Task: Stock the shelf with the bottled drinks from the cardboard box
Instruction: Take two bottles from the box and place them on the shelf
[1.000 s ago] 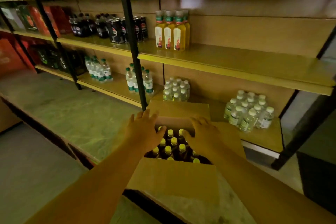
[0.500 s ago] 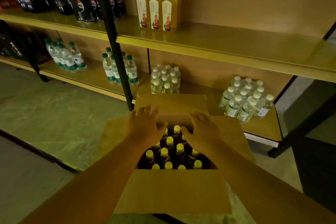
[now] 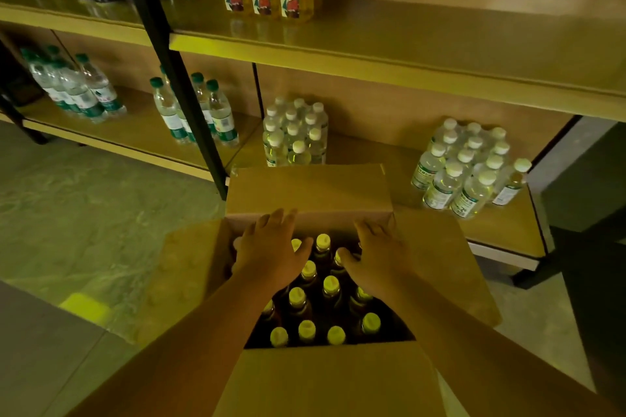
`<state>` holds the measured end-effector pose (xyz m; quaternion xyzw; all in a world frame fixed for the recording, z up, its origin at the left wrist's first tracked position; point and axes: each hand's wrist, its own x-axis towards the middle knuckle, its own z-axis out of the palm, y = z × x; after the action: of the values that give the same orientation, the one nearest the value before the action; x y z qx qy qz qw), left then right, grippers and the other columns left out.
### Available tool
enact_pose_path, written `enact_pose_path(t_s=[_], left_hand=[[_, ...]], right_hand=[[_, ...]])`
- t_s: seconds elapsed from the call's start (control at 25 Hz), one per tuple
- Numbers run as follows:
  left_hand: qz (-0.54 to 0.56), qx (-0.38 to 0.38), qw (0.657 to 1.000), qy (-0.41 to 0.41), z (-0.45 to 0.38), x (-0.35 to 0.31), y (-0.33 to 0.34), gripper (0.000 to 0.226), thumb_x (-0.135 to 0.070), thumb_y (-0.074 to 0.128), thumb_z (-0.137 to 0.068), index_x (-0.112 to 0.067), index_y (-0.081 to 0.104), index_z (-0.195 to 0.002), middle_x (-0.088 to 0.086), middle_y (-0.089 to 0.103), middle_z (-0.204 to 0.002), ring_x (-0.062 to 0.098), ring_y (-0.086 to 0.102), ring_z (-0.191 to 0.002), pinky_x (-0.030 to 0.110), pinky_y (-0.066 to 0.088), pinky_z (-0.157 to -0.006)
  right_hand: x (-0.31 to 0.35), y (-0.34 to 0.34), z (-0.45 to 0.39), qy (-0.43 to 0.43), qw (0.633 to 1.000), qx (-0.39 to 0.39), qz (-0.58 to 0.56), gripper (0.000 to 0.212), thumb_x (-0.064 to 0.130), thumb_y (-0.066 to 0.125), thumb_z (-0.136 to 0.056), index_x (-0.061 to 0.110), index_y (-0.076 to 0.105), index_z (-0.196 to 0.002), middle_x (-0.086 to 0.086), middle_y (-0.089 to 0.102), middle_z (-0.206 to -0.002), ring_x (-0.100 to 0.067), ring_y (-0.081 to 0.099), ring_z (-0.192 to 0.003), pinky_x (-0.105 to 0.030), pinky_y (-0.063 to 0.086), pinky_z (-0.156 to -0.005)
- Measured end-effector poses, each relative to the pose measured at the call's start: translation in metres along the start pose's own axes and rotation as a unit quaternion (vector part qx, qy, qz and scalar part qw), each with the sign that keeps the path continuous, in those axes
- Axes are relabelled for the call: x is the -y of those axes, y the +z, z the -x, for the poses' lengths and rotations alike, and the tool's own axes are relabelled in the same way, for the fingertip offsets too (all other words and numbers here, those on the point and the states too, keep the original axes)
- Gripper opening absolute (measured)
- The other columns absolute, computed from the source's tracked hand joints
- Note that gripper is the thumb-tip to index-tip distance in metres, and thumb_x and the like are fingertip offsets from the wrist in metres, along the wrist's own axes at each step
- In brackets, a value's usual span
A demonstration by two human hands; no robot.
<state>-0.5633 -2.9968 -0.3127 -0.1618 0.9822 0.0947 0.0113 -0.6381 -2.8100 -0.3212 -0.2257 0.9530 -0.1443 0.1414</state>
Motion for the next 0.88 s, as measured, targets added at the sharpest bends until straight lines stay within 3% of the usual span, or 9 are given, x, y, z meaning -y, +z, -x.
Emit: enact_pose_path(t_s=[0.12, 0.24, 0.44, 0.64, 0.76, 0.88], left_hand=[[0.061, 0.033, 0.997, -0.028, -0.011, 0.004, 0.019, 0.067, -0.056, 0.043, -0.094, -0.026, 0.023, -0.151, 0.000, 0.033, -0.153, 0.023, 0.034, -0.138, 0.042, 0.038, -0.102], [0.143, 0.052, 0.987, -0.057, -0.021, 0.017, 0.047, 0.064, -0.052, 0.050, -0.094, -0.025, 0.028, -0.148, 0.000, 0.041, -0.145, 0.022, 0.043, -0.129, 0.040, 0.047, -0.094], [0.207, 0.076, 0.972, -0.080, -0.039, 0.029, 0.084, 0.068, -0.047, 0.055, -0.093, -0.026, 0.026, -0.151, 0.000, 0.037, -0.151, 0.022, 0.039, -0.136, 0.037, 0.044, -0.099], [0.272, 0.094, 0.954, -0.080, -0.054, 0.030, 0.107, 0.064, -0.038, 0.063, -0.091, -0.026, 0.036, -0.147, -0.001, 0.047, -0.145, 0.021, 0.053, -0.124, 0.034, 0.049, -0.090], [0.280, 0.120, 0.946, -0.108, -0.060, 0.032, 0.115, 0.062, -0.034, 0.065, -0.090, -0.025, 0.039, -0.145, 0.000, 0.054, -0.136, 0.022, 0.059, -0.111, 0.031, 0.048, -0.077], [0.260, 0.134, 0.950, -0.106, -0.068, 0.034, 0.121, 0.041, -0.029, 0.063, -0.091, -0.024, 0.051, -0.130, 0.001, 0.061, -0.115, 0.021, 0.061, -0.094, 0.035, 0.051, -0.073]], right_hand=[[-0.003, 0.015, -0.015, 0.029, 0.995, 0.029, -0.091, 0.073, 0.050, 0.051, -0.095, 0.024, 0.019, -0.155, 0.000, 0.028, -0.158, -0.020, 0.035, -0.141, -0.038, 0.040, -0.107], [-0.004, 0.032, -0.027, 0.069, 0.983, 0.037, -0.165, 0.071, 0.047, 0.054, -0.094, 0.030, 0.019, -0.154, 0.004, 0.026, -0.158, -0.021, 0.036, -0.140, -0.046, 0.041, -0.106], [-0.009, 0.065, -0.043, 0.122, 0.964, 0.064, -0.227, 0.074, 0.042, 0.059, -0.095, 0.029, 0.018, -0.156, 0.003, 0.026, -0.158, -0.021, 0.044, -0.134, -0.027, 0.038, -0.083], [-0.018, 0.096, -0.053, 0.147, 0.952, 0.066, -0.259, 0.079, 0.037, 0.070, -0.088, 0.025, 0.027, -0.154, 0.000, 0.033, -0.155, -0.023, 0.038, -0.139, -0.033, 0.039, -0.105], [-0.021, 0.103, -0.060, 0.148, 0.959, 0.063, -0.236, 0.061, 0.032, 0.069, -0.088, 0.024, 0.043, -0.143, 0.001, 0.053, -0.136, -0.022, 0.051, -0.125, -0.034, 0.045, -0.097], [-0.023, 0.108, -0.066, 0.137, 0.968, 0.057, -0.205, 0.033, 0.025, 0.065, -0.090, 0.025, 0.054, -0.121, 0.002, 0.061, -0.110, -0.021, 0.061, -0.101, -0.035, 0.050, -0.079]])
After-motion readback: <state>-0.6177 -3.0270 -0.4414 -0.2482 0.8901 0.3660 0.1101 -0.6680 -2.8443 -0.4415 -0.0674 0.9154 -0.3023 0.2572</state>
